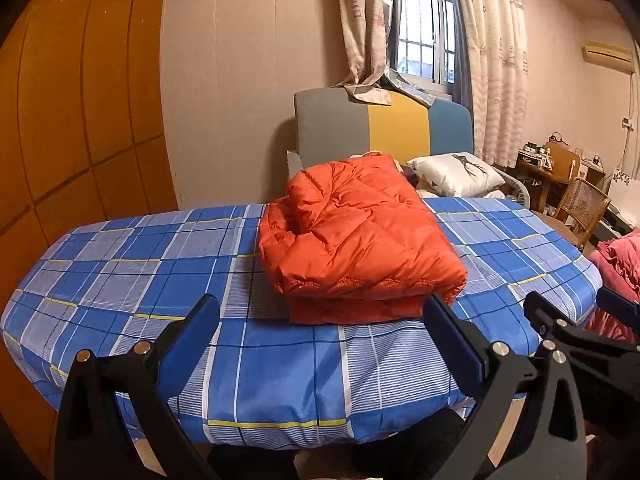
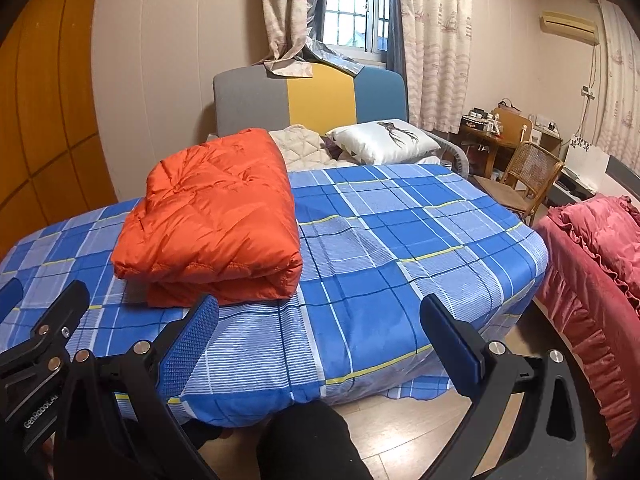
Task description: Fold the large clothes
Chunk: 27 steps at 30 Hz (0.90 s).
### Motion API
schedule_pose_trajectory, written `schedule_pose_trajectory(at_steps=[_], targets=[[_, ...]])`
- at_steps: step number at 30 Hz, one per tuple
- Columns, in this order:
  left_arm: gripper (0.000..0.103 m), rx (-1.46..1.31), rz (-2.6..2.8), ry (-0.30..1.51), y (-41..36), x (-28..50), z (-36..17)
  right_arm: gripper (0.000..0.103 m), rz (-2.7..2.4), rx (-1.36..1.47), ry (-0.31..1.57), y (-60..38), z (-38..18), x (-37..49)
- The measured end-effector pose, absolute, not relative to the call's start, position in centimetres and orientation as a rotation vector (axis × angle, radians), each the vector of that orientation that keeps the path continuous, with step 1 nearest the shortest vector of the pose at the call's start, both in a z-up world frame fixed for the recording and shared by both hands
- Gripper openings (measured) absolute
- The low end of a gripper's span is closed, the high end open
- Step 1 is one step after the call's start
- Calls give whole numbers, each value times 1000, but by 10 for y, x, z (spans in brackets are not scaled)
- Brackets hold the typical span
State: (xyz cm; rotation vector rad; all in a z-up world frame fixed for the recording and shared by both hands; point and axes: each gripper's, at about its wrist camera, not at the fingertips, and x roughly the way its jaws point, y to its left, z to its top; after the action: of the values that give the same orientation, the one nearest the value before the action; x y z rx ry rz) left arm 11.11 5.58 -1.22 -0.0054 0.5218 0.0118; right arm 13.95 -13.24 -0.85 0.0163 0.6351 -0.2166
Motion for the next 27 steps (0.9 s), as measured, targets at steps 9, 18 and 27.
schedule_pose_trajectory(at_steps=[9, 18, 27], targets=[[101, -13, 16, 527, 58, 112, -12, 100, -210, 12, 636, -134, -11, 136], [101, -24, 27, 517, 62, 111, -13, 100, -206, 11, 642, -136, -11, 135], [101, -57, 33, 563, 68, 118, -21, 100, -202, 8, 656, -141, -12, 139]])
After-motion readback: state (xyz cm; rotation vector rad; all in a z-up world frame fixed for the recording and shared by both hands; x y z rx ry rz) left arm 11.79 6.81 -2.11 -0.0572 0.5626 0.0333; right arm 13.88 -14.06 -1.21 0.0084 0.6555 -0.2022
